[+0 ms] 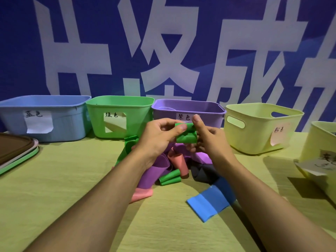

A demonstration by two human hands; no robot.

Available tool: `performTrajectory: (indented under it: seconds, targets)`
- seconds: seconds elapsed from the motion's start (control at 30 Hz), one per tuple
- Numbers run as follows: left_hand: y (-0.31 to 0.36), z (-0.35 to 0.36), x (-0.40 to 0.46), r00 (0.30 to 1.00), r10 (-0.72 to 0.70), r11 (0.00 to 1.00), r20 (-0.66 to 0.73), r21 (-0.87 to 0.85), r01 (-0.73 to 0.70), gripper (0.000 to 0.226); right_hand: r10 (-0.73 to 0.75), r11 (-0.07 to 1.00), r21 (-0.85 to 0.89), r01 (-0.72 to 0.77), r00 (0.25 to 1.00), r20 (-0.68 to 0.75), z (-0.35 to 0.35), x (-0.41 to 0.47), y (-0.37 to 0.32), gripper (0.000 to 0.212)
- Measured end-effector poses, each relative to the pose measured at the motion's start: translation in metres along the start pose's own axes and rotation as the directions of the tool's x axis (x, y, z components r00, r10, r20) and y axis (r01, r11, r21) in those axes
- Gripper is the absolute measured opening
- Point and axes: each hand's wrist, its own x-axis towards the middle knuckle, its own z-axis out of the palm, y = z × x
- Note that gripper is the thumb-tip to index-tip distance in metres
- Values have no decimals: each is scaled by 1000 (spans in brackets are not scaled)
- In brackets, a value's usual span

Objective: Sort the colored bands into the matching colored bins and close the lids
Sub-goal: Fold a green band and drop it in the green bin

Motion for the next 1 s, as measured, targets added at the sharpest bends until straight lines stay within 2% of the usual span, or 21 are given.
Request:
performTrajectory:
  seconds: [0.1, 0.27, 0.47, 0.57, 0.73, 1.0]
  targets:
    - [0, 0, 0, 999, 15, 1000, 36, -2, -15, 16, -23, 1000, -2, 23, 1000, -13, -1, 1, 1, 50]
    - [0, -1, -1, 999, 19, 1000, 39, 0, -19, 26, -73, 997, 14, 73, 997, 2, 0, 4, 6, 33]
    - [2, -1, -2, 998, -3, 998, 56, -61, 6, 28, -119, 992, -28, 120, 992, 30, -2, 9, 12, 28]
    - [5, 2, -3, 999, -37, 994, 29, -101, 40, 37, -151, 988, -33, 153, 987, 57, -2, 10, 14, 19]
    - [6, 2, -4, 993, -114, 991, -21, 65, 116, 48, -204, 978, -23, 207, 973, 107, -2, 11, 16, 13]
    - [3, 0, -2, 996, -43, 991, -73, 124, 51, 25, -230, 973, -3, 233, 963, 142, -1, 12, 17, 17]
